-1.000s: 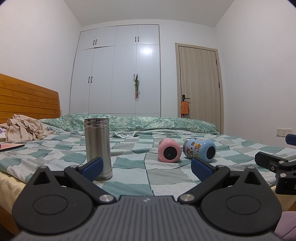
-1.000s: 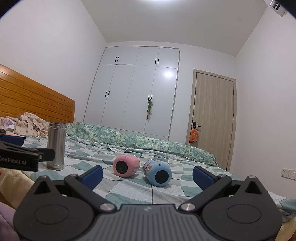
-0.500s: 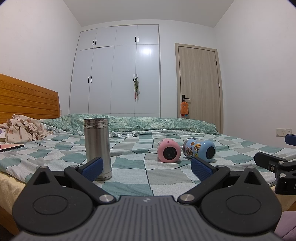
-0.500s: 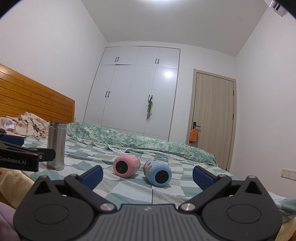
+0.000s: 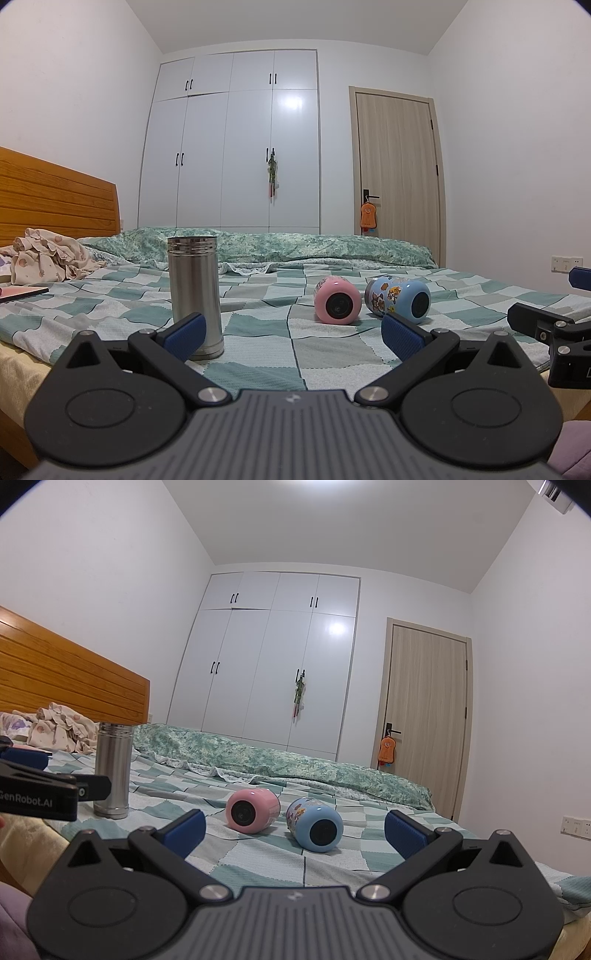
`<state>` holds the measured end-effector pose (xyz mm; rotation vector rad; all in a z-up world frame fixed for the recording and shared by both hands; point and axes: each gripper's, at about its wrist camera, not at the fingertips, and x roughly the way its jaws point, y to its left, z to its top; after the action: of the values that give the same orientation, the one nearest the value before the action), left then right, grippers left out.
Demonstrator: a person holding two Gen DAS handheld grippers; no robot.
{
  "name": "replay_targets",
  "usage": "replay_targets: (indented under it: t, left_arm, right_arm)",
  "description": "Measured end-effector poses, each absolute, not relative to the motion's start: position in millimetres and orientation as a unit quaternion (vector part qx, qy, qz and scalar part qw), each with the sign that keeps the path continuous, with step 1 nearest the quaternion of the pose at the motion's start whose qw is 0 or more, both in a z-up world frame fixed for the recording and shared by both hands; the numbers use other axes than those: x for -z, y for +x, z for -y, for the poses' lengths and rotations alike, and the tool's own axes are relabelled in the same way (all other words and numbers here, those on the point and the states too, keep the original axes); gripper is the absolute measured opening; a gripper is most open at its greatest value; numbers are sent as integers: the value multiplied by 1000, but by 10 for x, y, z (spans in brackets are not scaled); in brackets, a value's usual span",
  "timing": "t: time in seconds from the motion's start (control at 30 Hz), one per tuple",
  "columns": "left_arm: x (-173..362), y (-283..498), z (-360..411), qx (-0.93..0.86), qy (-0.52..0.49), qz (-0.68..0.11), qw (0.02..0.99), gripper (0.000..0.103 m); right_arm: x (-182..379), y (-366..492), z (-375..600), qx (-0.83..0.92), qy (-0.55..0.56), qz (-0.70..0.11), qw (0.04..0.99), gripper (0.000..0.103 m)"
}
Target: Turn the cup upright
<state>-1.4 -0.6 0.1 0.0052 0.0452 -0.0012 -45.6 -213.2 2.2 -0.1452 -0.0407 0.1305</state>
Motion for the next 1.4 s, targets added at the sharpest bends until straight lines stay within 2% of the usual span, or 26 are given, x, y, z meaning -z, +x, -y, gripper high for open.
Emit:
replay_targets:
  t: [1.4]
  left_arm:
    - [-137,117,94,10,17,-41,999,103]
  right_arm:
    - [-164,-240,2168,-89,-71,11,993,103]
